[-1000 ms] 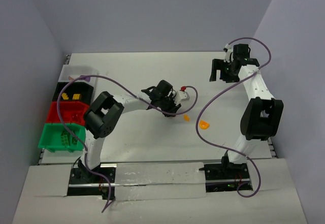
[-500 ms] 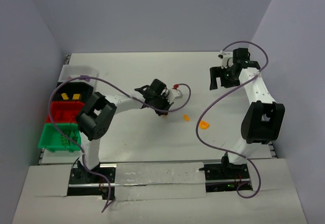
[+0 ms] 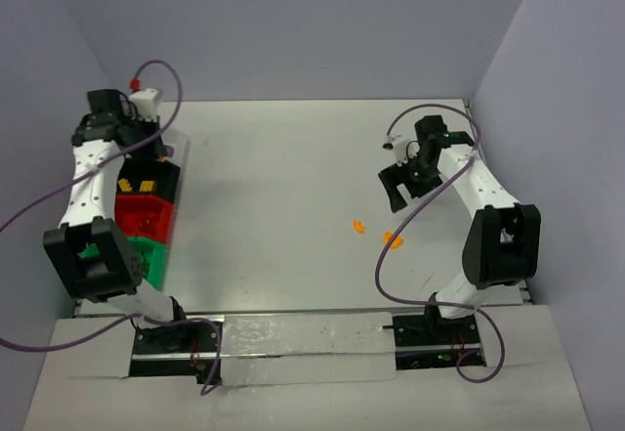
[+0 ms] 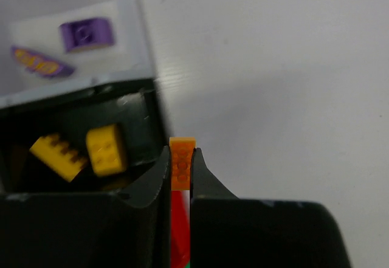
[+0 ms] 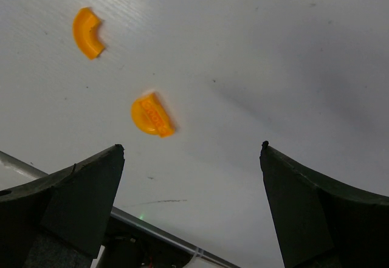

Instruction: Sort the legos into containers by color

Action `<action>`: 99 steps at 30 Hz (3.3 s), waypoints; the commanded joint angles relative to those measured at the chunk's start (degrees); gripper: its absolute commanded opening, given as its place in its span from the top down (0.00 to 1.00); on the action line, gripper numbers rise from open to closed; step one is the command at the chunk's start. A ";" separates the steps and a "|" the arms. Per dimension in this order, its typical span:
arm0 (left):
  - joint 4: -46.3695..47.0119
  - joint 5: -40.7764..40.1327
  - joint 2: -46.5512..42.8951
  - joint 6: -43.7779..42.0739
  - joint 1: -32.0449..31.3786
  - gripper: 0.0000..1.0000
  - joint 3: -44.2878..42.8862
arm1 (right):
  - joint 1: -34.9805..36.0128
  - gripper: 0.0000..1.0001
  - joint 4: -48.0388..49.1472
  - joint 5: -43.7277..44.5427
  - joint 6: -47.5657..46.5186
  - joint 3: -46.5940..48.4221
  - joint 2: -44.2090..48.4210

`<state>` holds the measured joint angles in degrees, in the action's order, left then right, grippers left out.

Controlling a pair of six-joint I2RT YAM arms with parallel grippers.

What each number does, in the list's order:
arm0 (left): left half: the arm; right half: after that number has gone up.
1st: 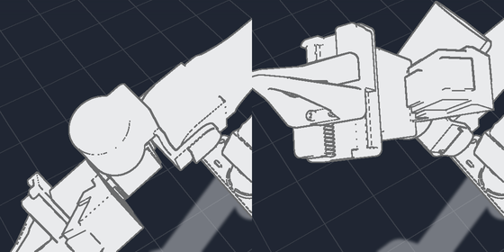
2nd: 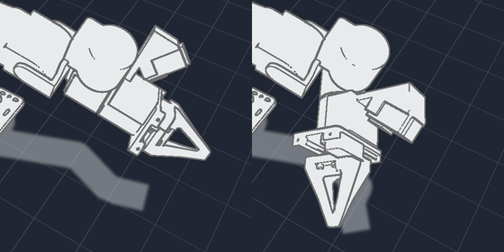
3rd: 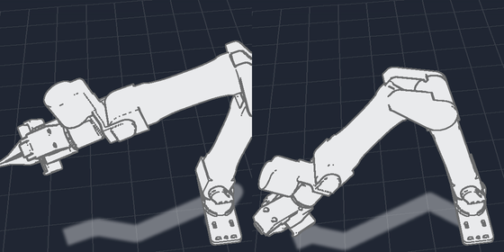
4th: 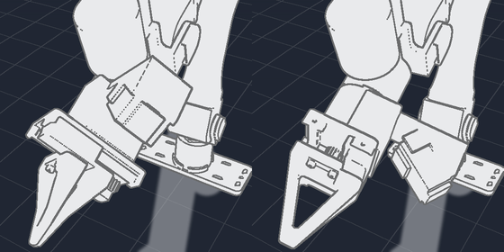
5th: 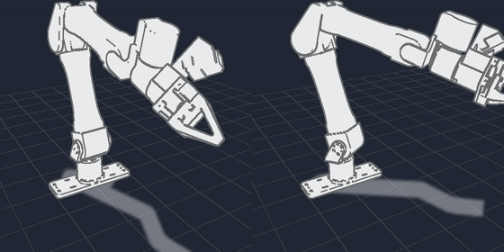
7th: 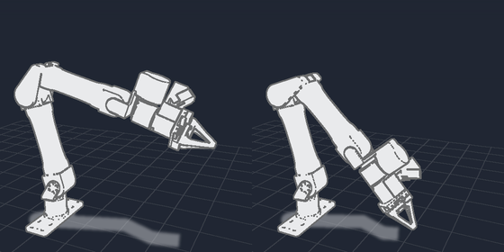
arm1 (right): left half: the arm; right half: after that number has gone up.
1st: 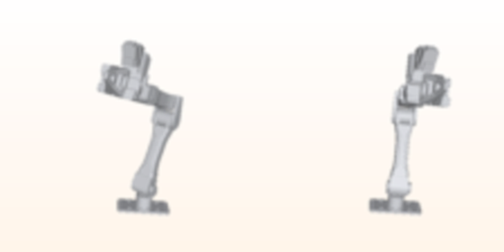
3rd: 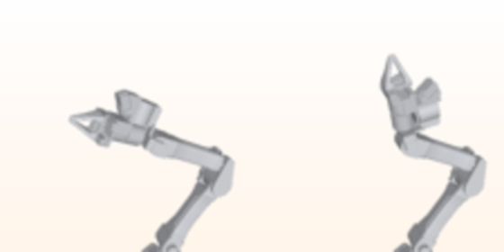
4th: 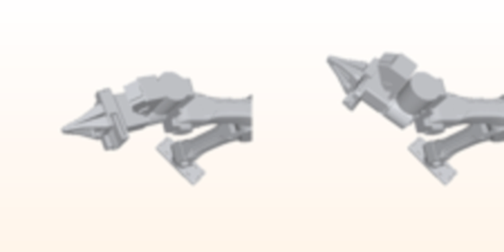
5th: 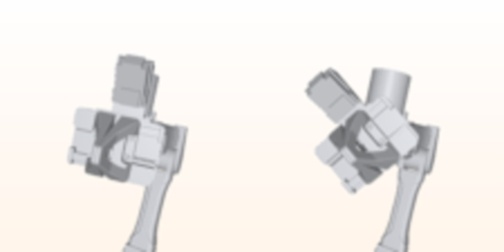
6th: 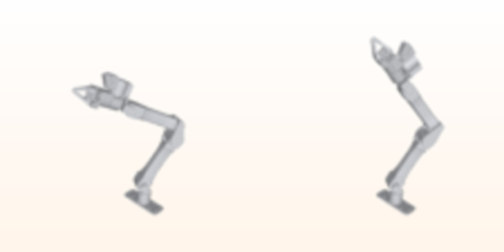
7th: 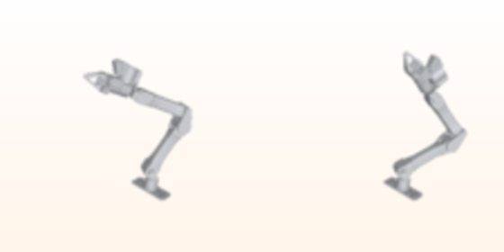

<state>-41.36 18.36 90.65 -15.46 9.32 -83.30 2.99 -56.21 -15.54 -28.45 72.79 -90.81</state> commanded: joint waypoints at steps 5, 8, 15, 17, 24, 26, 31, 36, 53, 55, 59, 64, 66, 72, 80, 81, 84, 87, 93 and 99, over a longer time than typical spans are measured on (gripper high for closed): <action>-11.46 1.74 9.01 -4.53 10.85 1.00 -12.41 | 3.86 0.00 -2.37 4.17 -0.90 0.19 -1.03; -11.42 -0.14 10.94 -4.89 11.42 1.00 -11.87 | 4.04 0.00 -3.32 4.57 -1.91 -0.76 -1.12; -6.37 -4.57 14.86 -3.04 11.38 0.89 -9.42 | 4.43 0.00 -4.44 4.60 -4.56 -4.02 -2.57; -5.21 -5.73 16.89 -2.75 11.34 0.85 -9.17 | 4.64 0.00 -4.19 4.39 -5.10 -4.89 -2.78; -2.89 -8.25 20.97 -3.43 11.25 0.66 -10.70 | 5.27 0.00 -2.77 4.89 -5.46 -7.17 -2.55; -2.92 -8.23 20.73 -3.52 11.31 0.55 -10.96 | 5.58 0.00 -2.37 5.43 -5.32 -8.02 -2.18; -3.15 -5.97 17.10 -4.18 11.16 0.36 -12.04 | 6.82 0.05 -2.36 6.13 -5.91 -9.63 -0.91; -3.68 -3.34 11.95 -4.49 9.77 0.34 -16.10 | 9.33 0.08 -2.48 7.47 -6.22 -10.77 -1.12; -1.36 3.03 2.67 0.17 4.27 0.24 -15.56 | 16.44 0.18 11.45 14.25 -2.46 -15.43 -6.85; -1.35 3.16 2.50 0.26 4.05 0.24 -15.29 | 16.62 0.27 11.97 14.18 -2.06 -15.45 -6.98; -1.27 3.25 2.26 0.26 4.04 0.24 -14.79 | 16.69 0.36 11.49 13.36 -2.90 -14.97 -6.22; -1.39 3.52 2.57 0.29 3.74 0.24 -14.70 | 16.63 0.43 8.59 10.20 -4.87 -13.61 -5.46; -1.53 3.44 2.69 0.34 3.51 0.24 -14.87 | 16.61 0.46 7.87 9.52 -5.39 -13.29 -5.17; -1.58 3.09 2.56 0.26 3.03 0.24 -14.65 | 16.14 0.41 4.36 6.68 -6.57 -11.63 -5.08; -1.09 2.96 2.34 0.43 2.51 0.23 -14.70 | 13.73 0.46 4.17 6.53 -7.19 -10.39 -6.16; -1.09 2.91 2.34 0.43 2.45 0.23 -14.70 | 13.45 0.46 4.29 6.59 -7.24 -10.39 -6.33; -1.13 2.82 2.42 0.35 2.20 0.23 -14.66 | 12.81 0.51 5.00 6.96 -7.32 -10.51 -6.73; -0.96 2.71 2.34 0.43 2.15 0.23 -14.43 | 12.59 0.54 5.93 7.69 -7.30 -10.83 -7.10; -0.98 2.56 2.40 0.63 1.86 0.23 -14.41 | 12.56 0.58 7.87 8.44 -6.95 -11.53 -7.43; -1.09 2.38 2.69 0.61 1.88 0.23 -14.78 | 12.56 0.59 7.97 7.92 -6.62 -12.04 -7.91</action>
<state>-44.73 20.21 94.91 -15.46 11.64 -97.73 15.86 -49.21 -7.75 -35.03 60.12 -97.78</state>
